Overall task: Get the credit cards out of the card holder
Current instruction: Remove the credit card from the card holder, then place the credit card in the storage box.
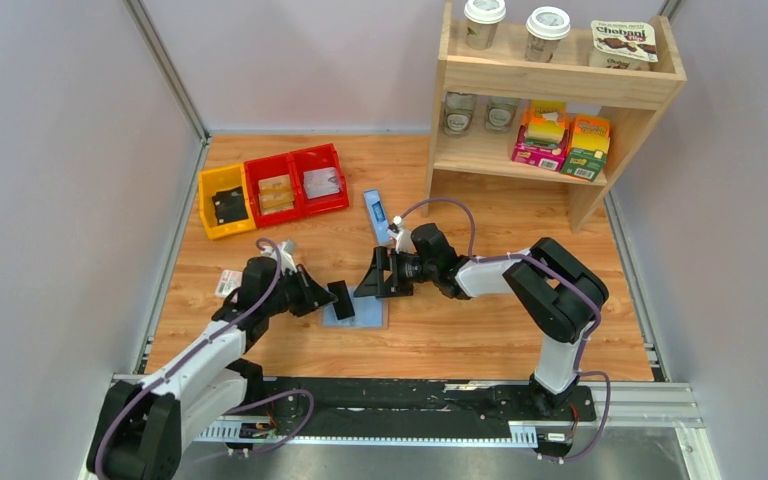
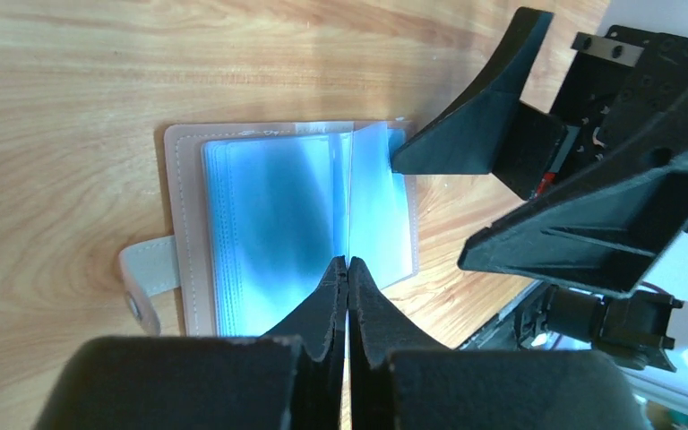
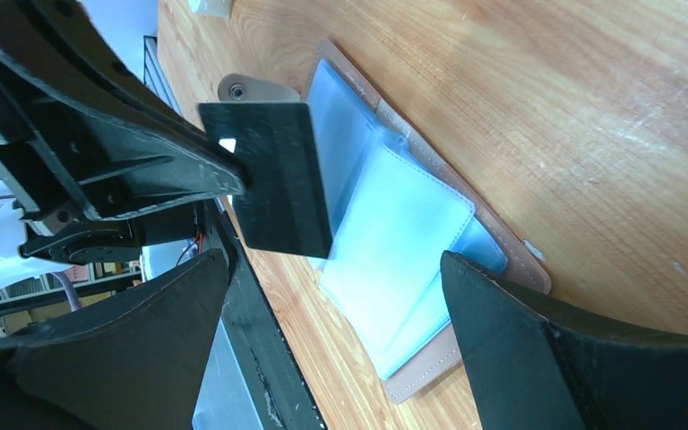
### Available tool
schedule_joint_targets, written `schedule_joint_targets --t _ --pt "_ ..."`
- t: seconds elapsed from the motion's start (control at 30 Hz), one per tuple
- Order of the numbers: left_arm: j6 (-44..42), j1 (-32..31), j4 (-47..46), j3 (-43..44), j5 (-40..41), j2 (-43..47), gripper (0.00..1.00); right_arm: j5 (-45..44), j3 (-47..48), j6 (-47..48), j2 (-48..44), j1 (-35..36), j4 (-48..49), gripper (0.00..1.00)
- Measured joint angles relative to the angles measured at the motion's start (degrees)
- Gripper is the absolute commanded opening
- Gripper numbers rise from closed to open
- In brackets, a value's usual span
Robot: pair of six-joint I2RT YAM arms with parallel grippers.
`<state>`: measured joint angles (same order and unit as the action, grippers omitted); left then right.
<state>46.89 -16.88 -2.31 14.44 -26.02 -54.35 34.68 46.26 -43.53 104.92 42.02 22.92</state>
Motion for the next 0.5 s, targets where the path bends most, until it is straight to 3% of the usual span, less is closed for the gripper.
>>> schedule_joint_targets --t 0.3,0.5 --pt "-2.9 0.4 5.7 -1.4 5.4 19.3 0.0 0.4 0.4 1.6 0.0 -0.1 -1.0 1.0" --pt "-11.3 0.5 14.1 4.2 16.9 26.9 0.0 0.8 1.8 3.7 0.0 -0.1 -3.7 1.0"
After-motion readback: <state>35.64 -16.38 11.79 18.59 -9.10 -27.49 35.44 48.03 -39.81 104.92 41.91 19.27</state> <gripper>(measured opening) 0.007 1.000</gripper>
